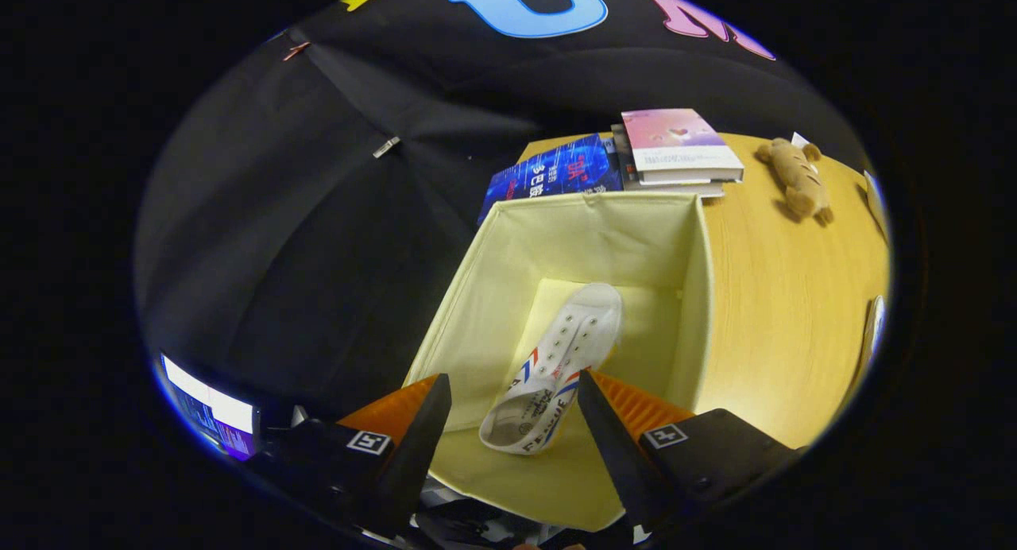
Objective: Open the storage box then place both shoes into the box .Put the left shoe in first, then the right shoe, with the right side of both shoes facing outward in a uniform manner.
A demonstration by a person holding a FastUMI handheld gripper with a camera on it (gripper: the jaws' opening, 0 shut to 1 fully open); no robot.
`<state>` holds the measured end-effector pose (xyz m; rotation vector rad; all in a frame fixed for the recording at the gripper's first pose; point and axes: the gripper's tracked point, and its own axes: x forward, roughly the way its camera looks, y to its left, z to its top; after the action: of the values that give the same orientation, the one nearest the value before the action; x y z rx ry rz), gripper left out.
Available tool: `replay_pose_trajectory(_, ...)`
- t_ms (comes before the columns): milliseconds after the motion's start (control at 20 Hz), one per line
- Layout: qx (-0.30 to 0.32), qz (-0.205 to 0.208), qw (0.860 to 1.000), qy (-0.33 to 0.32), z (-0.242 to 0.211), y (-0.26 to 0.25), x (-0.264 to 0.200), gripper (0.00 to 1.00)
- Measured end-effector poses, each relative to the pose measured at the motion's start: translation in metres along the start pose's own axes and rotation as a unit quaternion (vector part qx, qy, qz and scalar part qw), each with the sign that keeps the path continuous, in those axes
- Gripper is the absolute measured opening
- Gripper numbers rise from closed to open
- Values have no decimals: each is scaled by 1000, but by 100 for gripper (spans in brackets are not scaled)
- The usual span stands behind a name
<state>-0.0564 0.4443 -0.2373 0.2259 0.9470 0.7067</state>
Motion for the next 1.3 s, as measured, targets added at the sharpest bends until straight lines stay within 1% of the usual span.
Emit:
replay_pose_trajectory(100,2,-5,1000,-26,14,-18,-27,99)
replay_pose_trajectory(200,0,-20,999,-50,30,-43,-52,98)
replay_pose_trajectory(400,3,-66,993,-97,59,-109,-108,98)
replay_pose_trajectory(550,7,-103,987,-126,69,-163,-146,98)
replay_pose_trajectory(650,3,-127,983,-131,70,-199,-168,99)
replay_pose_trajectory(900,-31,-198,972,-121,53,-298,-216,99)
replay_pose_trajectory(1050,-50,-235,965,-103,28,-354,-236,99)
replay_pose_trajectory(1300,-15,-258,964,-64,-19,-434,-251,99)
